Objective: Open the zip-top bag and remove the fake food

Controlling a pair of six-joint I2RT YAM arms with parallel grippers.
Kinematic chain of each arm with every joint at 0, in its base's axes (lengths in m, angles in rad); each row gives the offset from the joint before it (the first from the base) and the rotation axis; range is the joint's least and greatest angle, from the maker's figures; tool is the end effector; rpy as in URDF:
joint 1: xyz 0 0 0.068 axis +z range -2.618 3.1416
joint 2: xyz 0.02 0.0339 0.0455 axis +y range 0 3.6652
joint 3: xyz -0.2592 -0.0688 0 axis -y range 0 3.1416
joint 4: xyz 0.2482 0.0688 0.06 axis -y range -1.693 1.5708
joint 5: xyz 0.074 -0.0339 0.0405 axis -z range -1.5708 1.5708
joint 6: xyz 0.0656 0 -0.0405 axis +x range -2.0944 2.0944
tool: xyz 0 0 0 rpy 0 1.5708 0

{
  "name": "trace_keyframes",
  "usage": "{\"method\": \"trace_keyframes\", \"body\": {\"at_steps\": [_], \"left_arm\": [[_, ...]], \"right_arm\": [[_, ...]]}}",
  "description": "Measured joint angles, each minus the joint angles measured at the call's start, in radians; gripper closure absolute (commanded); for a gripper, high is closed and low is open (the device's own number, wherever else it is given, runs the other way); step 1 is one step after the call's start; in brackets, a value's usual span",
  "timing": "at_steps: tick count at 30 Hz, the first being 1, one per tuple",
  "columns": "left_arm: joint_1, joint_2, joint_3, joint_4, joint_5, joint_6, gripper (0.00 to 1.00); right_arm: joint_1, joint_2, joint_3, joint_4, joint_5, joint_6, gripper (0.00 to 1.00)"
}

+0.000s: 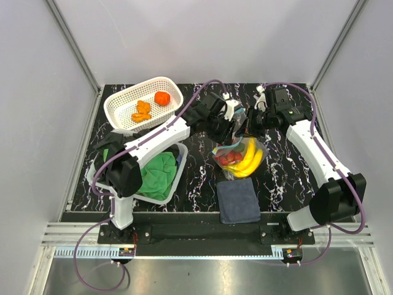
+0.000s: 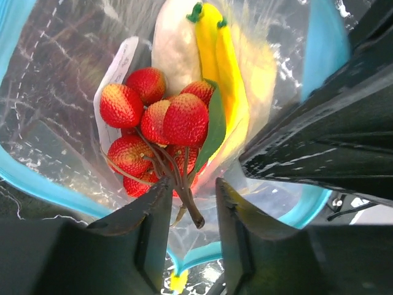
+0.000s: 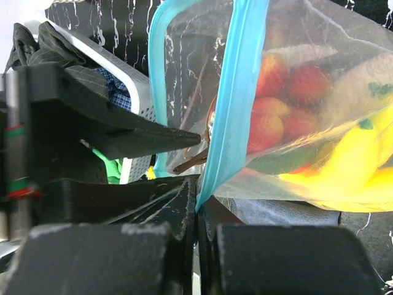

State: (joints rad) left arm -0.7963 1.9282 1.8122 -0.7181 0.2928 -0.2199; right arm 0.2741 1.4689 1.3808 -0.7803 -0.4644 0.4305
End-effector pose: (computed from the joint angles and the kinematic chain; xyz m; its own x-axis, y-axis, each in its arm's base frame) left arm 0.3054 -0.3392 0.2859 -0.6844 0.4009 -0.6090 0.6872 0.6337 -0.3552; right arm 0.3115 0.1181 0.3080 -0.8850 0.1388 -0.4444 -0.1664 0.7972 0.5803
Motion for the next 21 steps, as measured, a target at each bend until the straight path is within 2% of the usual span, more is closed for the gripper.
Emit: {"method": "trace_keyframes", "body": {"at_steps": [8, 11, 17, 19, 20, 21], "left_arm": [[-0.006, -0.005, -0.064, -0.022, -0.035, 0.008, 0.55], [-0.008, -0.008, -0.069, -0.037, -0.049, 0.013, 0.66], [-0.01, -0.008, -0.058, -0.053, -0.069, 0.014, 0.71], [-0.01, -0.008, -0.039, -0.057, -0.069, 0.013, 0.79], [-0.01, -0.008, -0.028, -0.058, -0.069, 0.012, 0.88], [-0.01, -0.008, -0.018, -0.058, -0.068, 0.011, 0.92]], "right_arm": [[0.0, -0.011, 0.0, -0.004, 0.0, -0.006, 1.0], [0.0, -0.013, -0.001, -0.004, -0.001, -0.007, 1.0], [0.0, -0.014, -0.001, -0.004, -0.001, -0.007, 1.0], [0.0, -0.016, -0.003, -0.003, -0.001, -0.007, 1.0], [0.0, -0.019, -0.007, -0.003, -0.001, -0.007, 1.0], [0.0, -0.02, -0.009, -0.003, -0.001, -0.007, 1.0]]}}
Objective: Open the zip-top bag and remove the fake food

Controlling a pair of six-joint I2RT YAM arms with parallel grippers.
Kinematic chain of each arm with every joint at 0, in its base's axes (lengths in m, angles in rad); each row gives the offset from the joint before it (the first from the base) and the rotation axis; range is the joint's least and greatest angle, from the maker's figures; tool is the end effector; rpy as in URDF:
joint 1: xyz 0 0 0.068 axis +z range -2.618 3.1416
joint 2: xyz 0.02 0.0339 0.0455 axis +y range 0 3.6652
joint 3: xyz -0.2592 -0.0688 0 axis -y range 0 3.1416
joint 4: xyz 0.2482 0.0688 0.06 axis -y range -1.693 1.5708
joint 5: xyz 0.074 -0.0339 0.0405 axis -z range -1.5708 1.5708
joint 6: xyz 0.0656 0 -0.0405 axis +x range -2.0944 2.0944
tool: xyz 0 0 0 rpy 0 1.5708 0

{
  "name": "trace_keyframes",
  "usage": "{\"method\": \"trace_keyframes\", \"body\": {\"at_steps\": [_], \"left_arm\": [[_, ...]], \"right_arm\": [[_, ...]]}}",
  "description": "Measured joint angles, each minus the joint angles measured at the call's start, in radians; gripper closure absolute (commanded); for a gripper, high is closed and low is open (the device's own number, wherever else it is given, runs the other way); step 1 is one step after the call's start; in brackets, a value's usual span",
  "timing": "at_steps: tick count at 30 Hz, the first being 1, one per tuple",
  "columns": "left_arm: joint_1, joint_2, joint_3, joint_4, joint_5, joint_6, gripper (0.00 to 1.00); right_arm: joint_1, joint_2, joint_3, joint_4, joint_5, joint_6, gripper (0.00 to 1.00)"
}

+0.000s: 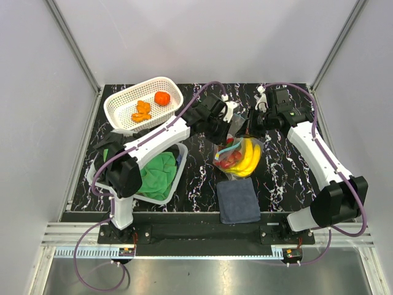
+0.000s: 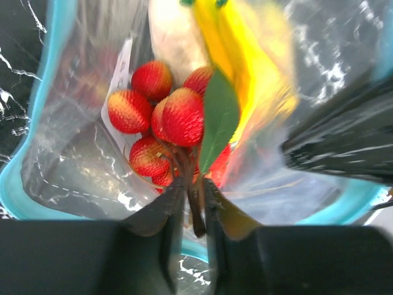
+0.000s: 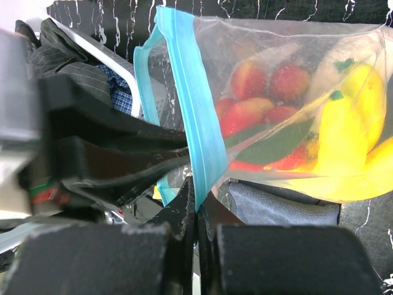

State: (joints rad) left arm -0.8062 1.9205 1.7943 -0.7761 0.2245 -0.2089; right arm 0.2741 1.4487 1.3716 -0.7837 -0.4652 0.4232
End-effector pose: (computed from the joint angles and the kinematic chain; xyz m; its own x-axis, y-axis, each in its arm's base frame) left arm 0.2996 -0.3335 0.2770 -0.6971 0.4347 -0.5701 0.6690 0.6802 -0.2994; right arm 0.3068 0.1168 0.3109 -0.8806 0.1337 -0.4546 -0.1774 0.7966 0.5779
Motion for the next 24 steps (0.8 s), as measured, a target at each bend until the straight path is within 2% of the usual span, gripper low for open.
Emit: {"method": "trace_keyframes", "body": {"at_steps": [1, 2, 15, 24], "left_arm": [[0.0, 0.0, 0.01, 0.0, 0.001, 0.0, 0.98], [0.0, 0.0, 0.018, 0.0, 0.001, -0.001, 1.0], [0.0, 0.0, 0.073, -0.024, 0.006, 0.009, 1.0], [0.0, -0.001, 0.251, -0.045, -0.032, 0.016, 1.0]], "right_arm": [[0.0, -0.002, -0.002, 0.0, 0.0, 0.0, 1.0], [0.0, -0.002, -0.003, 0.0, 0.0, 0.0, 1.0], [0.0, -0.017, -0.025, 0.002, 0.001, 0.0, 1.0], [0.0, -0.02, -0.036, 0.002, 0.013, 0.0, 1.0]]}}
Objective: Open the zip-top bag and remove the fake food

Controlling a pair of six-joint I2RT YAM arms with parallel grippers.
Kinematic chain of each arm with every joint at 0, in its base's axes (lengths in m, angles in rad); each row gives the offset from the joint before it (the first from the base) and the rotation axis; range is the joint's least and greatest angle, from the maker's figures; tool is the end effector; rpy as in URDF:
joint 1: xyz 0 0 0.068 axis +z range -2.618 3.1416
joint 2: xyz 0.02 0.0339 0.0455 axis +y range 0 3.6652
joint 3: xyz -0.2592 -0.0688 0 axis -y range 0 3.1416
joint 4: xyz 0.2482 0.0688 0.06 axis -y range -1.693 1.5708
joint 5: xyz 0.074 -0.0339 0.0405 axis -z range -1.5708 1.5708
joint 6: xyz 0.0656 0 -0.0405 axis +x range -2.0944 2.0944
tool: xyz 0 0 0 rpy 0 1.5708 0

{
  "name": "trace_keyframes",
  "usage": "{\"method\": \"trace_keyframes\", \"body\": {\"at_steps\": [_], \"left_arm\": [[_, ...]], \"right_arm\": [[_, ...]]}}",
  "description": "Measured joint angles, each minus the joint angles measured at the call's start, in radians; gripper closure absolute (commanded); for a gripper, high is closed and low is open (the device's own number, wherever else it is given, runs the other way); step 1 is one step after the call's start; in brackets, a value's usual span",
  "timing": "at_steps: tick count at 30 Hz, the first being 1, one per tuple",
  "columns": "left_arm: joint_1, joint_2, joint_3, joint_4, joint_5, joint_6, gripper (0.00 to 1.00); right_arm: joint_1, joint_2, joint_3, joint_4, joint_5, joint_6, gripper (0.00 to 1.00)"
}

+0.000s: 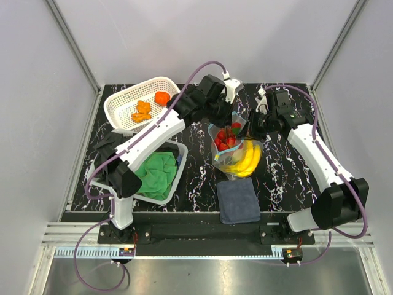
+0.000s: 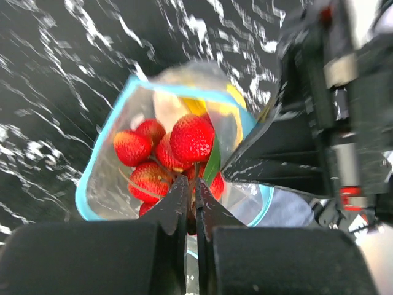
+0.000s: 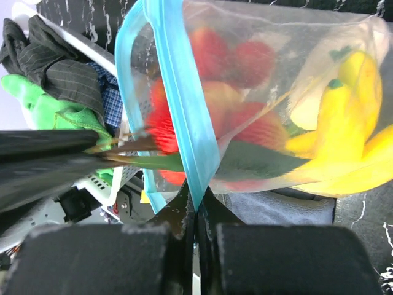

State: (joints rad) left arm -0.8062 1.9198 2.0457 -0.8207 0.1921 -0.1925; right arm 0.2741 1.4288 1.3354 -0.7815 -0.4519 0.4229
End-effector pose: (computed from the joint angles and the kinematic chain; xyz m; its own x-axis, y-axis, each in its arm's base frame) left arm 0.3050 -0.3361 0.3592 -0.5900 0.3437 -0.7306 0.7102 0.6515 -0.2669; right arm 0.3016 0.1145 0.3046 -0.8843 0.1349 -0.4471 -0.1646 0.8059 0.5687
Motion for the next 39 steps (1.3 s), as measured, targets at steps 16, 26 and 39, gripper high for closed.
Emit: {"method": "trace_keyframes", "body": {"at_steps": [16, 26, 39], "left_arm": [[0.072, -0.018, 0.08, 0.002, -0.092, -0.008, 1.0], [0.168, -0.066, 0.145, 0.023, -0.106, -0.037, 1.0], [0.538, -0.057, 0.177, 0.139, -0.116, -0.043, 1.0]], "right_arm": [[-0.008, -0.016, 0.0, -0.001, 0.095, 0.003, 1.0], [-0.01, -0.003, 0.0, -0.001, 0.094, 0.003, 1.0], [-0.013, -0.001, 0.0, -0.002, 0.074, 0.003, 1.0]]}}
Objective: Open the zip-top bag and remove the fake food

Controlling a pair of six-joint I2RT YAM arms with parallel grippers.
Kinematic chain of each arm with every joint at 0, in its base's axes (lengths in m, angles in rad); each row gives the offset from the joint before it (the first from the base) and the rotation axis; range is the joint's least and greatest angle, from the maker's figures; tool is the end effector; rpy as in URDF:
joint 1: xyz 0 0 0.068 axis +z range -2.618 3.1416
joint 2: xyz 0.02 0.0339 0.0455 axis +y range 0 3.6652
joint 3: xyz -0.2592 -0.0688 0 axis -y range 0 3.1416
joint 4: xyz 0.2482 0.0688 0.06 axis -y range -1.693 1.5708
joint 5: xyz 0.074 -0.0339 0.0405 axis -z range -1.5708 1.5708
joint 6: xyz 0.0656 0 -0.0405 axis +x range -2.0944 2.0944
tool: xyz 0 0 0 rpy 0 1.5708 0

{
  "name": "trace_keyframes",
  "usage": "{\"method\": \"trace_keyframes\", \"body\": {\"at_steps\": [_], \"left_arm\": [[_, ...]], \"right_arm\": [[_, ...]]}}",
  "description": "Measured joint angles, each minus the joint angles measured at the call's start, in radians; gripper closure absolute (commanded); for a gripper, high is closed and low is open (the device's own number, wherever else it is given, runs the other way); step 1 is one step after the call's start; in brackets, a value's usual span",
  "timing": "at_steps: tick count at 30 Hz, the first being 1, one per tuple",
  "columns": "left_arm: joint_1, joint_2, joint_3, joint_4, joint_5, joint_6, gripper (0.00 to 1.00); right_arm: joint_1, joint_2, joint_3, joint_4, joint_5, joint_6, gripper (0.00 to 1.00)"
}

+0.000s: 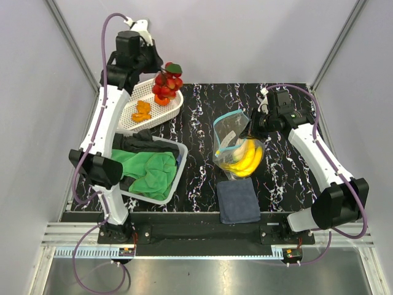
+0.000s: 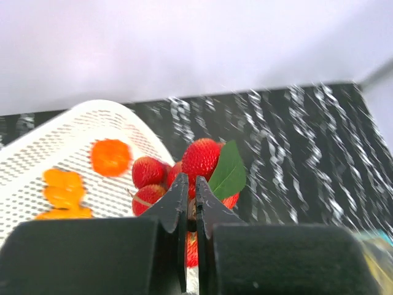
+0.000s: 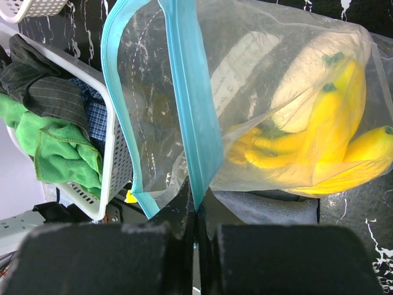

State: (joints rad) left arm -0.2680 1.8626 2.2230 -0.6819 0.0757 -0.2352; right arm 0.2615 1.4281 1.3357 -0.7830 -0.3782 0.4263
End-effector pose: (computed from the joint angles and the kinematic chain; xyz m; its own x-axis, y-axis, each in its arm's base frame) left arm 0.4210 -0.1207 0.4614 -0.3740 -0.1383 -0.9171 0.2531 0.9361 -0.2443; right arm 0.3051 0.1067 0.3033 -0.8692 0.1652 -0.4661 -0.1201 0.8438 0.5231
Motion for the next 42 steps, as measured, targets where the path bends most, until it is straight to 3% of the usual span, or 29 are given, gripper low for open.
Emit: {"method": "trace_keyframes", "body": {"at_steps": [6, 9, 13, 16, 19, 26, 31, 36, 42], "left_arm": [[0.132, 0.101, 0.0, 0.055, 0.009, -0.014, 1.0], [0.191, 0.168, 0.0, 0.068, 0.019, -0.042, 0.79], [0.254, 0.221, -0.024, 0.073, 0.032, -0.099, 0.4], [0.278, 0.223, -0.047, 0.078, 0.039, -0.126, 0.32], [0.278, 0.204, -0.088, 0.106, 0.055, -0.14, 0.33], [0.195, 0.04, -0.316, 0.143, 0.16, -0.168, 0.5], [-0.011, -0.111, -0.489, 0.203, 0.271, -0.188, 0.58], [-0.235, -0.155, -0.521, 0.233, 0.342, -0.183, 0.65], [-0.296, -0.156, -0.521, 0.235, 0.36, -0.172, 0.68]], "right_arm": [[0.0, 0.0, 0.003, -0.002, 0.001, -0.001, 1.0], [0.0, 0.011, 0.019, -0.01, 0.001, -0.001, 1.0], [0.0, 0.031, 0.041, -0.01, 0.001, -0.002, 1.0], [0.0, 0.036, 0.047, -0.012, 0.0, -0.002, 1.0], [0.0, 0.038, 0.047, -0.014, 0.0, -0.002, 1.0], [0.0, 0.042, 0.05, -0.015, -0.005, -0.005, 1.0], [0.0, 0.06, 0.078, -0.016, -0.021, -0.004, 1.0], [-0.001, 0.083, 0.108, -0.014, -0.054, -0.003, 1.0], [0.0, 0.138, 0.193, -0.011, -0.107, 0.014, 1.0]]}}
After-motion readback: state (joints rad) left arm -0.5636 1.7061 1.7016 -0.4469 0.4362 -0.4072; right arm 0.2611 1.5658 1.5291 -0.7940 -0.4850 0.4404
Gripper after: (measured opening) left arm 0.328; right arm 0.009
